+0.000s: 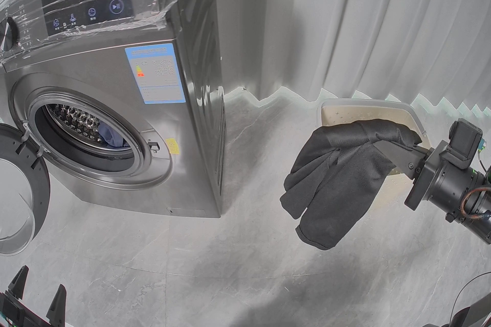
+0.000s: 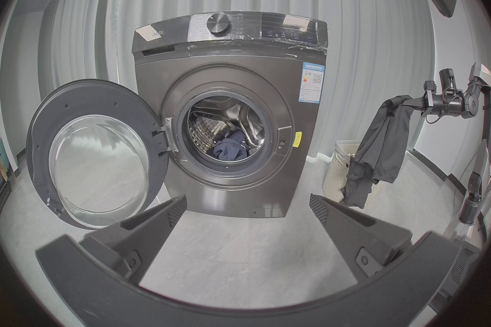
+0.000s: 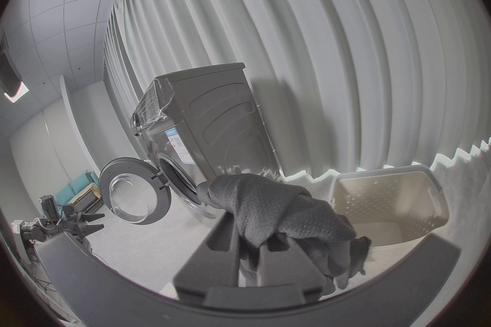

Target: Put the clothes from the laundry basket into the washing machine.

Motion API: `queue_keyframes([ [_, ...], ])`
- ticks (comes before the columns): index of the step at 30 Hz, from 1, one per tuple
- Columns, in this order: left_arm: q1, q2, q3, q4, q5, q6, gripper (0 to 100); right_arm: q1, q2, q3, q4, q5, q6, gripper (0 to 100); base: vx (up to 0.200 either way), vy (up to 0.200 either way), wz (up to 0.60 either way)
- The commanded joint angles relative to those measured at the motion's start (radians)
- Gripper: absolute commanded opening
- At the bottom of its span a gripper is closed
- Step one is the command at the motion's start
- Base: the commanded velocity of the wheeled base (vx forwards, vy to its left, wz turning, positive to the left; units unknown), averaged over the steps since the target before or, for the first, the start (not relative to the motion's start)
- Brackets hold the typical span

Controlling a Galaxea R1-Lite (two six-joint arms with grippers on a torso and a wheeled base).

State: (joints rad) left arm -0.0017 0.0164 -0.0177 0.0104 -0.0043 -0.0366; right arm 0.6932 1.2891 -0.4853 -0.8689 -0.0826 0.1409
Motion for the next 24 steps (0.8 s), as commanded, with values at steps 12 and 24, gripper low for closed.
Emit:
queue_keyframes([
  [12, 0.000, -0.016, 0.015, 0.000, 0.000, 0.000, 100, 0.000, 0.002, -0.001, -0.002, 0.001, 0.000, 0, 0.000, 0.133, 0.00],
  [24, 0.000, -0.016, 0.015, 0.000, 0.000, 0.001, 100, 0.000, 0.002, 0.001, -0.002, 0.001, 0.002, 0, -0.117, 0.000, 0.00],
])
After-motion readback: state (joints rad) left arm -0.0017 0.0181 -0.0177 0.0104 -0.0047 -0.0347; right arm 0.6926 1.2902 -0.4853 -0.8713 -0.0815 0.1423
